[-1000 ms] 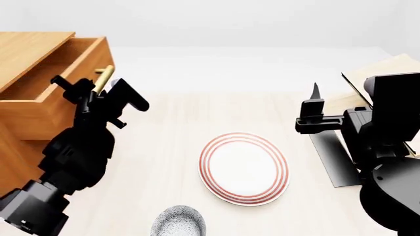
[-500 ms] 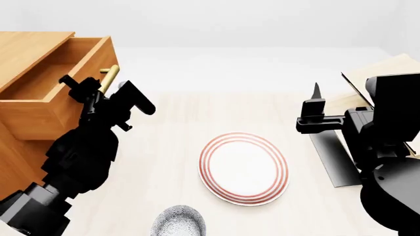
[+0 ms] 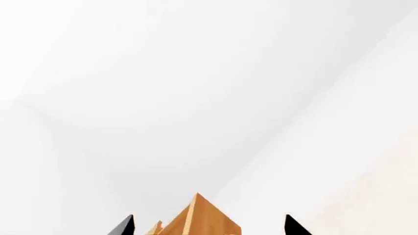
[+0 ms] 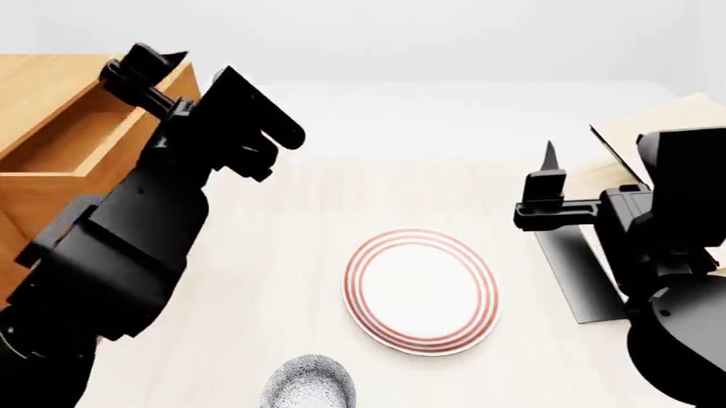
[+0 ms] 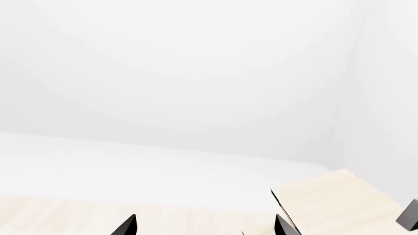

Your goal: Open the top drawer of the cabinet and put the bowl in it.

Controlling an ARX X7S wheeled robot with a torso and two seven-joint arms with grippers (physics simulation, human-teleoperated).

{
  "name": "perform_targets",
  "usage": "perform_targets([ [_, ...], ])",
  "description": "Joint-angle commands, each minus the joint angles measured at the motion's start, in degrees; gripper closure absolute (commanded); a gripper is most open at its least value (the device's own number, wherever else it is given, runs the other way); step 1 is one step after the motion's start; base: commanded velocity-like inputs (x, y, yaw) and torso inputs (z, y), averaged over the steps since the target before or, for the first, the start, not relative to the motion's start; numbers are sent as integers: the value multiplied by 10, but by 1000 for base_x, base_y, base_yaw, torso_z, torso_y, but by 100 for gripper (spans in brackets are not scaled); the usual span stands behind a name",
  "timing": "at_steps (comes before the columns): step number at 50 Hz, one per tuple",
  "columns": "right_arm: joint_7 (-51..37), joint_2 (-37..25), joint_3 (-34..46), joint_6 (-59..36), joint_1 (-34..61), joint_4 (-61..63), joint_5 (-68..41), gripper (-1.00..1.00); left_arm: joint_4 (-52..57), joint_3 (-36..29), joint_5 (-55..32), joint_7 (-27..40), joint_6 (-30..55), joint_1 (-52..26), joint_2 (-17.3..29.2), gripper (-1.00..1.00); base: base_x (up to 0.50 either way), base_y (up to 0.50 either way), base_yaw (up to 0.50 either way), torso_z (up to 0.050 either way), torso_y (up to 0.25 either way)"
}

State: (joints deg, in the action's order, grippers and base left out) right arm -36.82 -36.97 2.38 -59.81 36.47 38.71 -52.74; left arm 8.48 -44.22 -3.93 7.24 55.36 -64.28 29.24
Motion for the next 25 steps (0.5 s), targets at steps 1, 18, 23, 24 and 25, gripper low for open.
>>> perform_targets([
  [1, -5, -3, -8, -3, 2, 7, -11, -100, 108, 87, -62, -22, 95, -60, -16, -100, 0, 0, 0, 0, 0],
  [18, -11, -7, -12, -8, 5, 11, -23, -100, -111, 260, -111, -20, 157, -149, -80, -100, 0, 0, 0, 0, 0],
  [23, -8, -6, -6, -3, 6, 4, -16, -100, -164, 283, -119, -24, 155, -159, -86, -100, 0, 0, 0, 0, 0],
  [24, -7, -6, -5, -3, 6, 4, -15, -100, -172, 284, -119, -26, 154, -159, -86, -100, 0, 0, 0, 0, 0],
  [25, -7, -6, -4, -2, 6, 4, -14, -100, -189, 289, -119, -25, 151, -162, -88, -100, 0, 0, 0, 0, 0],
])
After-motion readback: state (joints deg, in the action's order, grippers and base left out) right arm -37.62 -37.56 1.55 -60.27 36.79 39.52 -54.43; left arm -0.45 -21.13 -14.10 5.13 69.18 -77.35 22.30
